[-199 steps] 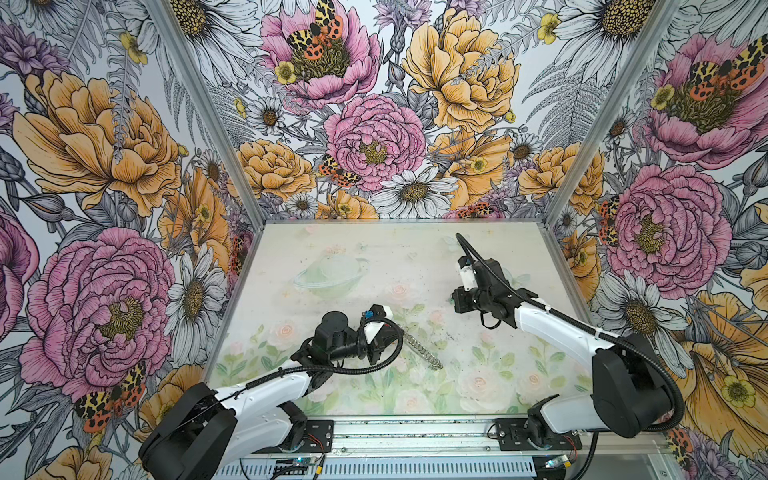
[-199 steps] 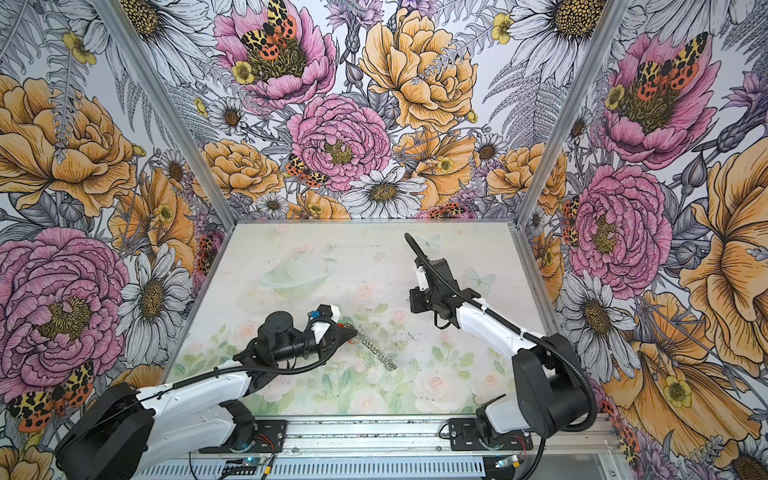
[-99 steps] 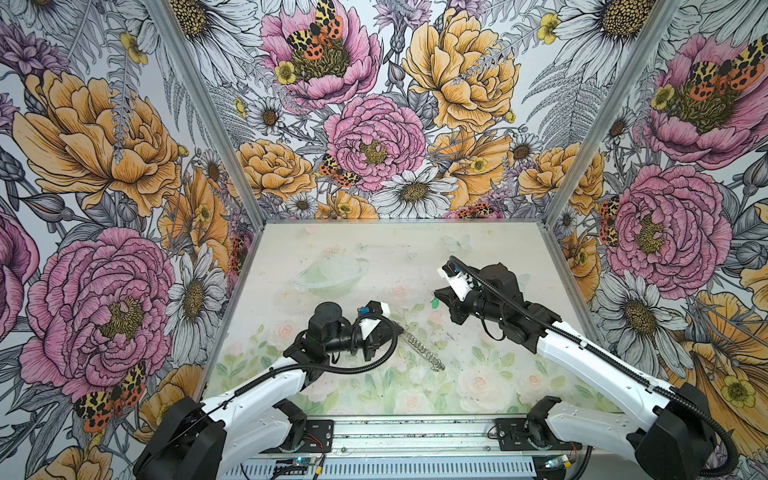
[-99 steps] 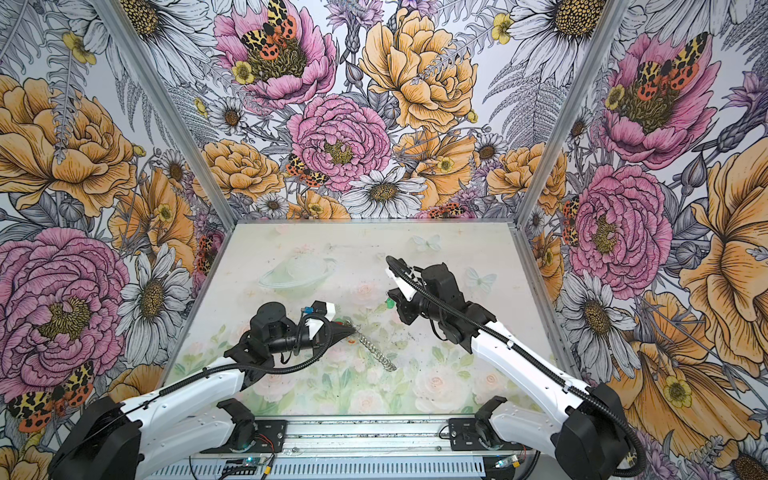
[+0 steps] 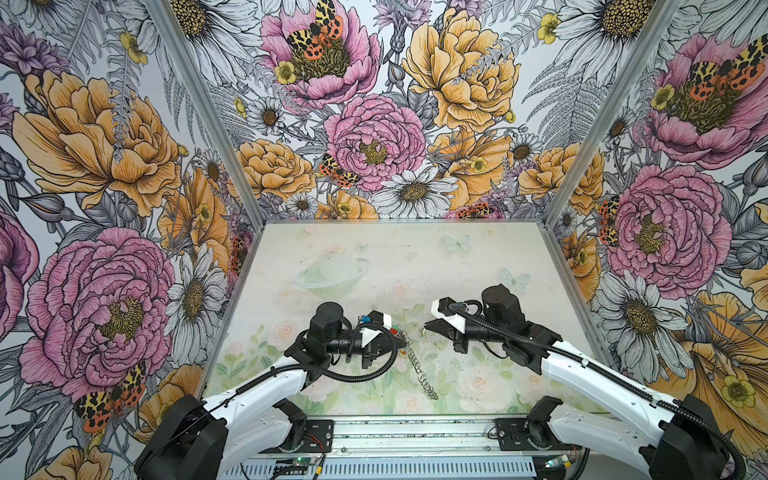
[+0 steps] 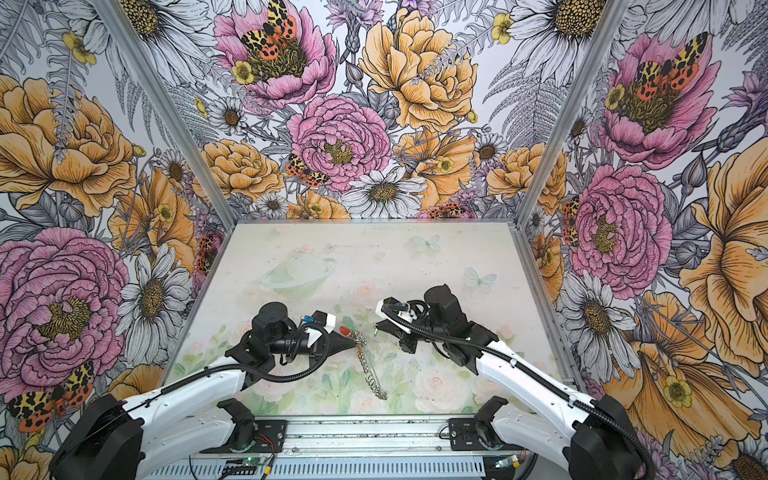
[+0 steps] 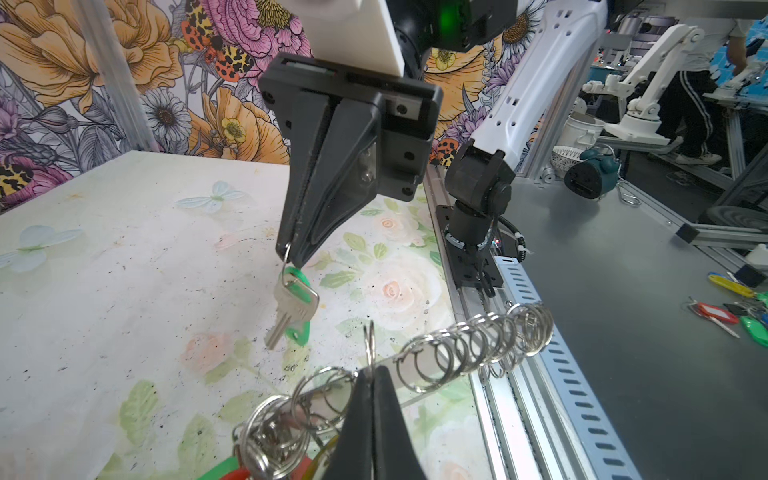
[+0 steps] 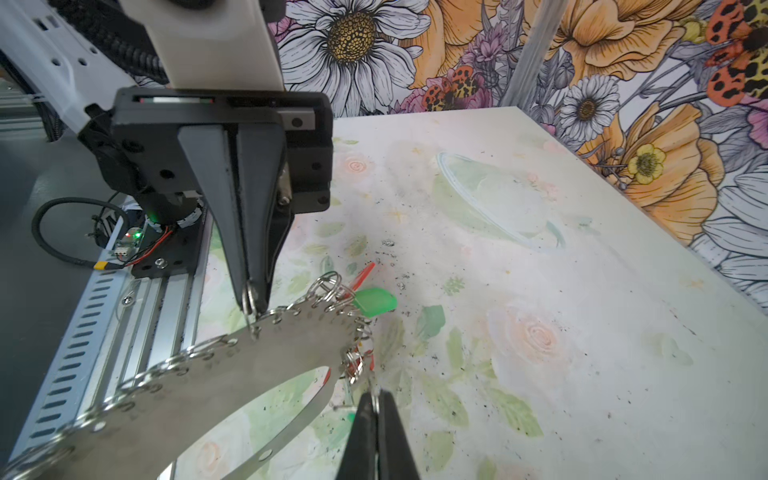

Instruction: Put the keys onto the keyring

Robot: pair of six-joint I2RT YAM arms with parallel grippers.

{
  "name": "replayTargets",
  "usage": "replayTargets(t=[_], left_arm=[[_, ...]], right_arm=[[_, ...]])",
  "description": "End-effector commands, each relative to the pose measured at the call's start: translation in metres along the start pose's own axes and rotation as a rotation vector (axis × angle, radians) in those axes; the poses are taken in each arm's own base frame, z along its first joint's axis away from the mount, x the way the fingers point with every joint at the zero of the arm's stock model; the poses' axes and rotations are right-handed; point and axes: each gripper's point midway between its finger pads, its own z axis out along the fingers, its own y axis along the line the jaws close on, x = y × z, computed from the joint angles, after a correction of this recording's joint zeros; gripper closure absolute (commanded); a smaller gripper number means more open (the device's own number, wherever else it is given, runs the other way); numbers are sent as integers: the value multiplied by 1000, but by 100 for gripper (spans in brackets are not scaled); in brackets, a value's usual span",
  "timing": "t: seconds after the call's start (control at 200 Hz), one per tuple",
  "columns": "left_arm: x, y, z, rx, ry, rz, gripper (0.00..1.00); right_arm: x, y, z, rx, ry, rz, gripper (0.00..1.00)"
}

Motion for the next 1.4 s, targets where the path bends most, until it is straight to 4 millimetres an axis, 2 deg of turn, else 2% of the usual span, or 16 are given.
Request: replayTargets(t=[0.0,0.485,0.876,1.396], left_arm=[[-6,-16,0,93,-32,60,100],[2,-22,3,135,-20,56,100],[0,-32,4,186,-28,55,100],[2,-31,7,186,-20,41,100]], right_arm=[[-9,21,-2,-104,-67,-96,100],[-17,52,-9,-269,-150,-171,100],[-20,58,-8,-312,-158,-152,100],[-21,61,0,-334,-148,-162,100]])
